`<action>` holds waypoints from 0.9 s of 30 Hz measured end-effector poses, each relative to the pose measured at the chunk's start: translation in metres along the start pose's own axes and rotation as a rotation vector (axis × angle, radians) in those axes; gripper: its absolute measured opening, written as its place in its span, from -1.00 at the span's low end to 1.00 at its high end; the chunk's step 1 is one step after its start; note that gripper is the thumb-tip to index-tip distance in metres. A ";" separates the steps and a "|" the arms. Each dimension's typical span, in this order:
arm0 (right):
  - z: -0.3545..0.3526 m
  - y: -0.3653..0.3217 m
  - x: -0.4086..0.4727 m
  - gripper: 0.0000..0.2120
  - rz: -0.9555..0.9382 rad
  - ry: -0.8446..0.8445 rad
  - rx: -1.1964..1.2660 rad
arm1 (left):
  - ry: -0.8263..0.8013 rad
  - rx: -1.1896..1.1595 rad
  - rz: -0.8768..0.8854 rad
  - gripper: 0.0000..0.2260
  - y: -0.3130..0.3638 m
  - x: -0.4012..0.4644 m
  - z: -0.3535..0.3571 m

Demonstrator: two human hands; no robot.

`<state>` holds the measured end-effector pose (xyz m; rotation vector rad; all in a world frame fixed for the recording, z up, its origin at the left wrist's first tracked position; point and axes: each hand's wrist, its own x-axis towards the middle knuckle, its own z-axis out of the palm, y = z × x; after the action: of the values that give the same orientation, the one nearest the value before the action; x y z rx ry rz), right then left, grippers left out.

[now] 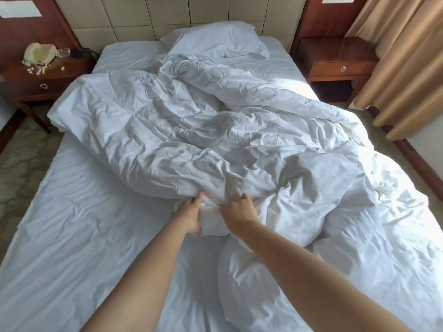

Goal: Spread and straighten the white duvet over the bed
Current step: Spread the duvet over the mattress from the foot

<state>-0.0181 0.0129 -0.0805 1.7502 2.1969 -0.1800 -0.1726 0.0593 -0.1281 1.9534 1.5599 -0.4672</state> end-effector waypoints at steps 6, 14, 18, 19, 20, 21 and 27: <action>-0.020 0.005 -0.016 -0.69 -0.010 0.237 0.099 | 0.291 -0.237 -0.014 -0.10 0.003 -0.023 0.001; -0.062 0.002 -0.079 -0.49 -0.042 0.566 0.230 | 0.607 -0.479 0.067 -0.52 0.036 -0.115 -0.002; -0.096 -0.013 -0.132 -0.50 -0.047 0.750 0.323 | 0.703 -0.486 0.124 -0.58 0.058 -0.180 -0.007; -0.104 -0.017 -0.144 -0.50 -0.047 0.781 0.335 | 0.726 -0.447 0.123 -0.58 0.059 -0.196 -0.013; -0.112 -0.021 -0.154 -0.50 -0.045 0.803 0.343 | 0.763 -0.398 0.124 -0.59 0.059 -0.210 -0.019; -0.120 -0.028 -0.163 -0.50 -0.045 0.825 0.354 | 0.811 -0.352 0.125 -0.62 0.056 -0.224 -0.027; -0.158 -0.070 -0.190 -0.61 -0.140 0.837 0.267 | 0.968 -0.179 0.040 -0.82 0.011 -0.293 -0.063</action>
<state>-0.0764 -0.1325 0.1232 2.0627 2.9880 0.3045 -0.2409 -0.1233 0.0993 2.1698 1.9883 0.7369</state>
